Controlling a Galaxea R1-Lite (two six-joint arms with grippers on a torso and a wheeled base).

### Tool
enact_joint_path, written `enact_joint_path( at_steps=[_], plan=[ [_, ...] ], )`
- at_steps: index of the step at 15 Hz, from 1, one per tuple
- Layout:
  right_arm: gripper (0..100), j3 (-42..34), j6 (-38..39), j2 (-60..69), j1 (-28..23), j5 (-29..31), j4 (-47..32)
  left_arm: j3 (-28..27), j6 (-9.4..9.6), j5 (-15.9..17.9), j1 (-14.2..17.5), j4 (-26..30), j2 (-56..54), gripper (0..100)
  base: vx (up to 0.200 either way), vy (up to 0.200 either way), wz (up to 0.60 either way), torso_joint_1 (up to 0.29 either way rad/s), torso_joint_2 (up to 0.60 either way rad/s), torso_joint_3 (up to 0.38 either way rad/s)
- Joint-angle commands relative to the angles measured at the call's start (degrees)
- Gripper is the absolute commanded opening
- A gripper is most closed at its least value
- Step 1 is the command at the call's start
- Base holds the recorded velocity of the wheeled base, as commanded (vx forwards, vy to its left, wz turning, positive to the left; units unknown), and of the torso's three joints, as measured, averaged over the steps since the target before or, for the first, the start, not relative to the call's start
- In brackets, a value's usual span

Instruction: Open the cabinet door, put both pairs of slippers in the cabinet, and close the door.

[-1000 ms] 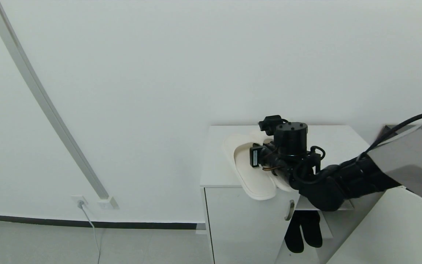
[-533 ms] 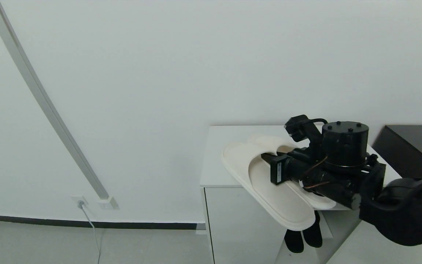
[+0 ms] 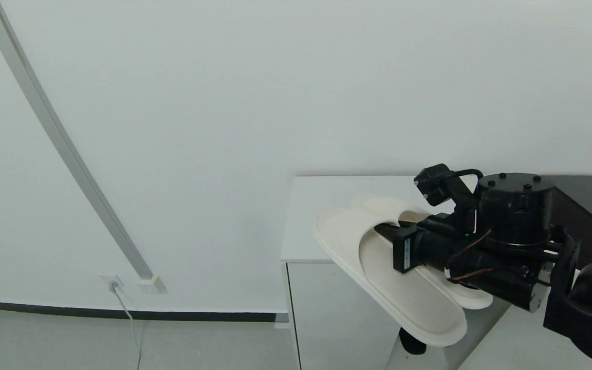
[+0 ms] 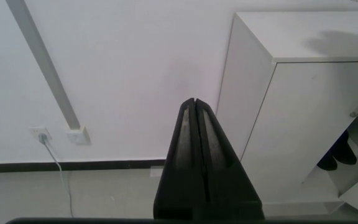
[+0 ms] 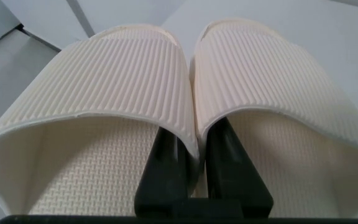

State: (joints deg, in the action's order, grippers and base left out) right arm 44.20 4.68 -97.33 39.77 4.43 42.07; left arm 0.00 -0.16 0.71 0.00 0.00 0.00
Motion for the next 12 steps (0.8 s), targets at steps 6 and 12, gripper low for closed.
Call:
enact_joint_path(
  at_steps=[6, 12],
  plan=[
    [0, -0.6, -0.1, -0.1, 1.0, 0.1, 0.2, 0.0, -0.02, 0.0, 0.0, 0.0, 0.1, 0, -0.033, 0.0, 0.0, 0.0, 0.0, 0.0],
    [0, -0.7, -0.1, -0.3, 1.4, 0.2, 0.2, 0.0, -0.02, 0.0, 0.0, 0.0, 0.1, 0, -0.2, 0.0, 0.0, 0.003, 0.0, 0.001]
  ],
)
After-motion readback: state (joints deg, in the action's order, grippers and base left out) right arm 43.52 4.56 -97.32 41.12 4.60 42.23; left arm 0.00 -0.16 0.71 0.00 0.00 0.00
